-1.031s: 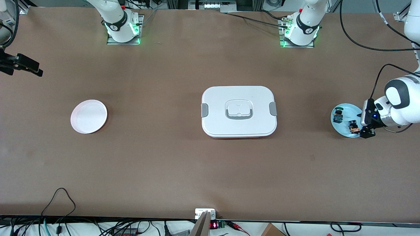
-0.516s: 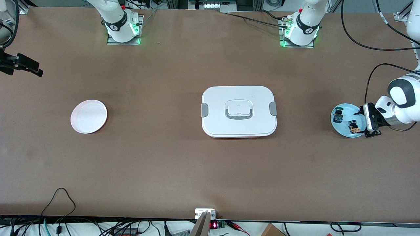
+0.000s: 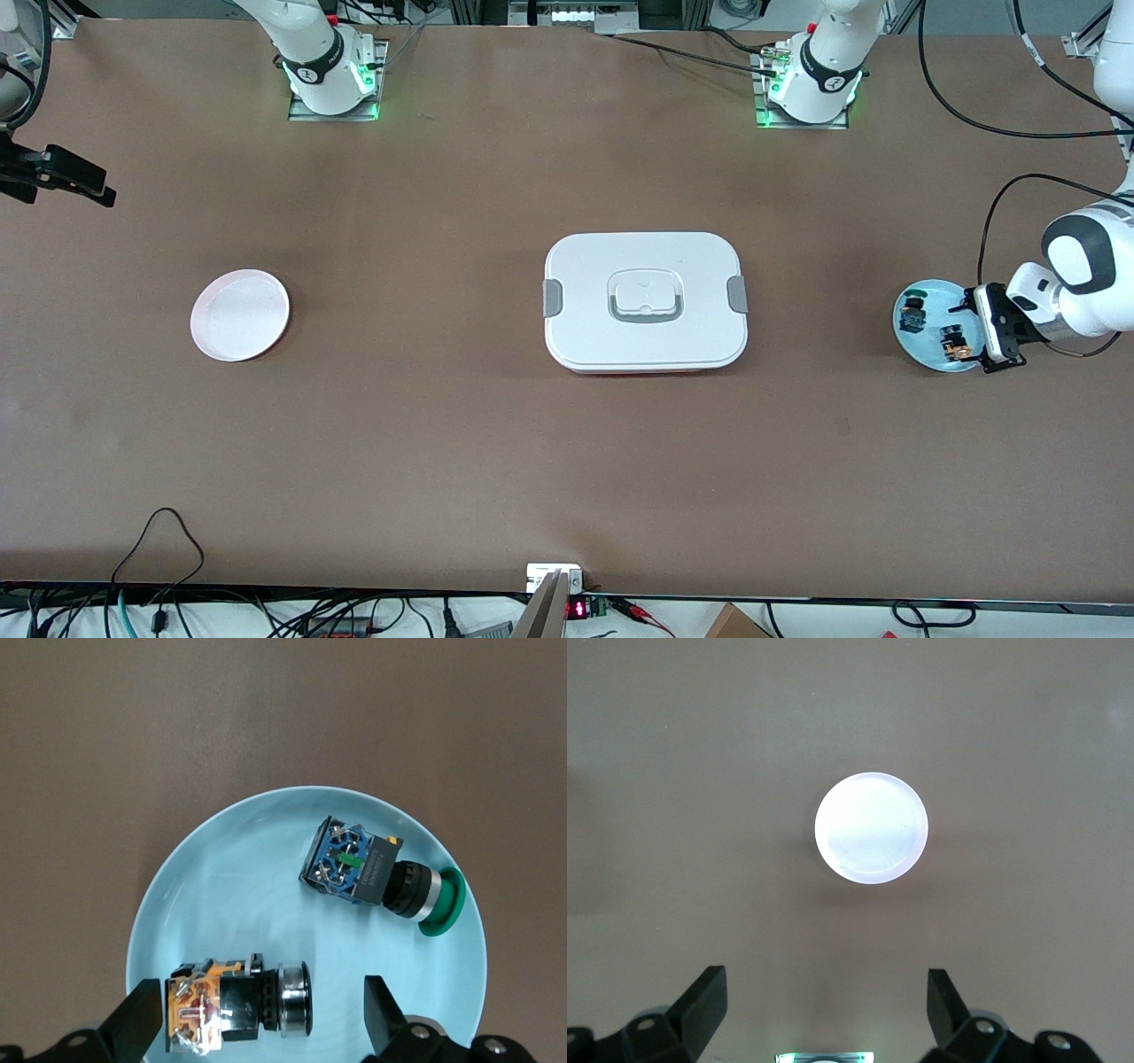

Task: Transfer orange switch to right arm and place
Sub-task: 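Lower the left gripper onto the orange switch in the dish, then close the left gripper on the orange switch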

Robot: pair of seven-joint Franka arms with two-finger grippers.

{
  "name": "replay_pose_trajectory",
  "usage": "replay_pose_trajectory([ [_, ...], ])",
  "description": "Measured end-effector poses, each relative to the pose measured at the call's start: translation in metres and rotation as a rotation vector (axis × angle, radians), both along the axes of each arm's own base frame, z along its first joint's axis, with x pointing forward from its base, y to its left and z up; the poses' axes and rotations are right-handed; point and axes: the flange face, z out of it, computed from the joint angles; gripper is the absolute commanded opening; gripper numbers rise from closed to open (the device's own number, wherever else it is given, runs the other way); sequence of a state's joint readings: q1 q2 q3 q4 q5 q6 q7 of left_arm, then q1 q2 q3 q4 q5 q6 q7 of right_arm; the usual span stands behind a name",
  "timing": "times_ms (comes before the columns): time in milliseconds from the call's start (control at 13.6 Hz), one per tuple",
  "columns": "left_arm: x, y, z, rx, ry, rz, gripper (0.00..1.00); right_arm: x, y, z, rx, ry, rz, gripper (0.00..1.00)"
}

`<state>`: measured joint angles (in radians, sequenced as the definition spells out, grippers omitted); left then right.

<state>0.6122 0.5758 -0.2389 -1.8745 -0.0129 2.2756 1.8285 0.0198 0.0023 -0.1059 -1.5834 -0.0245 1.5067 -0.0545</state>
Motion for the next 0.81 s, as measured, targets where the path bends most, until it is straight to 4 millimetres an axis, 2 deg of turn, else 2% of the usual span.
replay_pose_trajectory([
  [442, 0.001, 0.000, -0.003, 0.001, 0.001, -0.003, 1.00, 0.000, 0.000, 0.000, 0.000, 0.000, 0.000, 1.00],
  [810, 0.006, 0.004, -0.018, -0.008, 0.004, 0.002, 1.00, 0.000, 0.000, 0.000, 0.000, 0.000, 0.000, 1.00],
])
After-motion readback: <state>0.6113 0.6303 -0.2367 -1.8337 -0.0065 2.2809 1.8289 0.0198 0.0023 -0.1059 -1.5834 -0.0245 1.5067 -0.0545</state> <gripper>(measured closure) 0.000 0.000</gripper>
